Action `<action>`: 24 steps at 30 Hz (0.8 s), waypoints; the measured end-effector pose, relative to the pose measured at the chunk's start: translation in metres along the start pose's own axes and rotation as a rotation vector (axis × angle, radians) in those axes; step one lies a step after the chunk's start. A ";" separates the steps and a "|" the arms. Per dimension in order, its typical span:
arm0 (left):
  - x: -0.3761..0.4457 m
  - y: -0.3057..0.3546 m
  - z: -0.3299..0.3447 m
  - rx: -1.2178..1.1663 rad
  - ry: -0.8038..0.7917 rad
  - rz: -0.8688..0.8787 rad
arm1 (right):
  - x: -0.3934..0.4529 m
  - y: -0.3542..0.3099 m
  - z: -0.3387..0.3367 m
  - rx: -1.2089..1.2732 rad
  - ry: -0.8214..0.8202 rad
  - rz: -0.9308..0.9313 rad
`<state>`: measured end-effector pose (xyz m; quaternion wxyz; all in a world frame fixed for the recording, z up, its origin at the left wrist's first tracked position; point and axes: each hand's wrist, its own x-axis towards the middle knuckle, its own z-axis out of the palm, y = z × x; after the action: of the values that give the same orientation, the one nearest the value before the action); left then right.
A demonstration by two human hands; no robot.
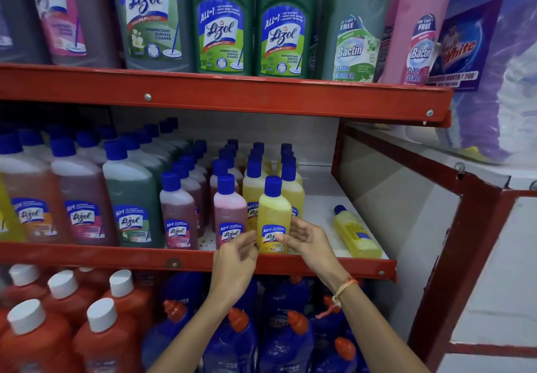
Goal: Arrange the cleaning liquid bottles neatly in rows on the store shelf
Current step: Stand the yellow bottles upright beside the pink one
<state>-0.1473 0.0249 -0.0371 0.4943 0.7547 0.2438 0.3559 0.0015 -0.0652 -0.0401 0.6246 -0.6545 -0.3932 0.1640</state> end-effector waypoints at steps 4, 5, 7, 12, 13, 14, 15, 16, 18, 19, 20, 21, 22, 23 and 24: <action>-0.009 0.006 0.009 -0.011 0.184 0.050 | -0.001 -0.008 -0.009 -0.060 -0.056 0.022; -0.012 0.010 0.014 -0.028 0.234 0.070 | -0.003 -0.010 -0.015 -0.077 -0.058 0.027; -0.016 0.017 0.022 -0.075 0.277 0.119 | -0.005 -0.013 -0.028 -0.136 -0.028 0.025; -0.009 0.036 0.061 -0.072 0.017 0.167 | -0.010 -0.010 -0.074 -0.460 0.460 0.010; -0.002 0.038 0.072 -0.069 -0.054 0.138 | -0.010 -0.008 -0.083 -0.530 0.549 0.042; 0.005 0.041 0.084 -0.058 -0.113 0.105 | -0.010 -0.008 -0.092 -0.608 0.594 0.097; 0.013 0.043 0.095 -0.040 -0.154 0.066 | -0.008 -0.008 -0.100 -0.681 0.593 0.185; 0.020 0.045 0.106 -0.017 -0.179 0.027 | -0.005 -0.008 -0.108 -0.730 0.566 0.287; 0.037 0.049 0.126 0.044 -0.207 -0.044 | 0.001 -0.005 -0.121 -0.761 0.463 0.442; 0.044 0.050 0.136 0.078 -0.230 -0.089 | 0.004 -0.005 -0.125 -0.768 0.403 0.481; 0.049 0.051 0.144 0.093 -0.266 -0.143 | 0.006 -0.005 -0.128 -0.774 0.360 0.491; 0.054 0.049 0.153 0.093 -0.306 -0.205 | 0.009 -0.003 -0.132 -0.771 0.329 0.494; 0.058 0.048 0.160 0.094 -0.340 -0.264 | 0.012 0.000 -0.136 -0.736 0.313 0.502; 0.063 0.046 0.166 0.094 -0.355 -0.302 | 0.015 0.004 -0.139 -0.678 0.304 0.512; 0.068 0.041 0.170 0.078 -0.350 -0.330 | 0.017 0.008 -0.141 -0.597 0.294 0.526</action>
<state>0.0280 -0.0398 -0.0231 0.5509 0.7733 0.2883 0.1245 0.1141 -0.1495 -0.0199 0.3938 -0.9012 -0.1497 0.1016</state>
